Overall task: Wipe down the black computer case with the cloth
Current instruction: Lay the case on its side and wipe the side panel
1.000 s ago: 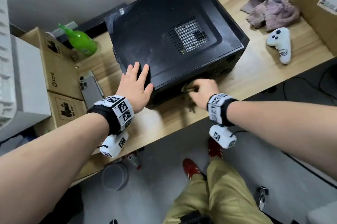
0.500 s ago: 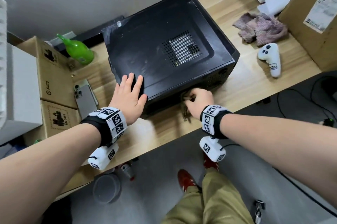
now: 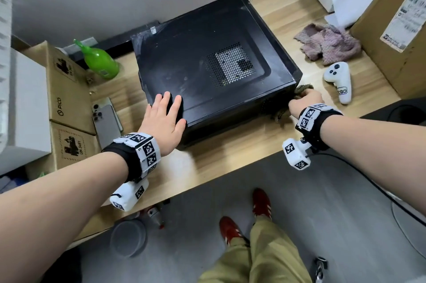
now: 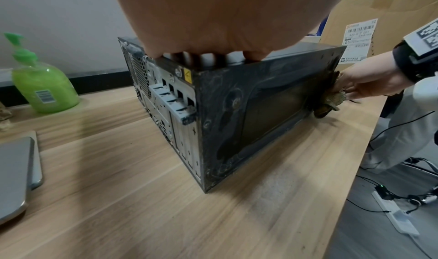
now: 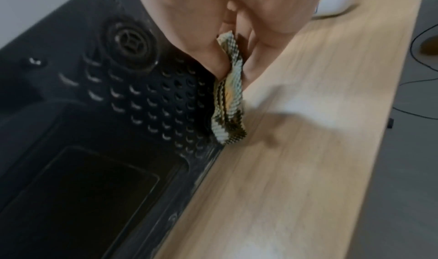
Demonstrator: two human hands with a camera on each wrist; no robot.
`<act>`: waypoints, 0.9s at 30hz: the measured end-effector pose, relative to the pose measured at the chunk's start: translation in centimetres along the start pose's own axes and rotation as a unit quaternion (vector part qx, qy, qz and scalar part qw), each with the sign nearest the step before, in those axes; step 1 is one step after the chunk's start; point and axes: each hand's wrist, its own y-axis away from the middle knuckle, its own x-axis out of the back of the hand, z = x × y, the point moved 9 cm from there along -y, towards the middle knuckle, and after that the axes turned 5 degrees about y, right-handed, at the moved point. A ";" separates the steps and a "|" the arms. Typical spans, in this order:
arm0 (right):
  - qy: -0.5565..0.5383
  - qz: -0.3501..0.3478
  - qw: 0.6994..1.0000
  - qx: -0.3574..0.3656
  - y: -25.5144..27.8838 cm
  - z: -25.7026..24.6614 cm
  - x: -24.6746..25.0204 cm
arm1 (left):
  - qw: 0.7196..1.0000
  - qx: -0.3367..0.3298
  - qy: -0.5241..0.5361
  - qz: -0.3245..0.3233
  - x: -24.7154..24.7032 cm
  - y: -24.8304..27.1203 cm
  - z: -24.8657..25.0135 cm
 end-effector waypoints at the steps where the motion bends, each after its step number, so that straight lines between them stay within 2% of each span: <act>1: -0.004 -0.012 1.000 -0.014 0.1 0.4 -0.8 | 1.000 0.000 0.000 -0.001 0.0 0.0 -0.1; 3: -0.028 -0.017 0.999 -0.036 1.0 0.7 -1.9 | 1.000 0.002 0.004 -0.002 0.2 0.1 -0.1; 5: -0.058 0.010 0.998 -0.030 2.2 0.5 -2.4 | 1.000 0.001 0.010 -0.004 0.4 0.3 -0.1; 9: -0.097 0.043 0.993 0.054 4.7 -1.2 -2.2 | 1.000 0.000 0.014 -0.009 1.0 0.4 0.1; 13: -0.101 0.016 0.987 0.121 7.4 -3.3 -2.7 | 0.999 0.017 0.042 -0.017 1.2 0.6 0.3; 16: -0.074 -0.026 0.978 0.195 10.9 -5.5 -5.3 | 0.998 0.018 0.059 -0.016 1.4 0.6 0.3; 18: -0.043 -0.087 0.962 0.255 13.7 -7.5 -8.2 | 0.998 0.007 0.061 -0.019 1.5 0.4 -0.1; 21: 0.018 -0.159 0.917 0.364 18.6 -11.0 -12.2 | 0.996 0.000 0.082 -0.032 1.8 0.3 -1.1; 25: 0.119 -0.214 0.852 0.462 23.2 -13.6 -16.0 | 0.995 -0.004 0.096 -0.035 2.3 0.4 -1.4; 27: 0.119 -0.217 0.839 0.485 24.0 -13.8 -16.4 | 0.995 -0.009 0.092 -0.025 2.2 0.5 -1.1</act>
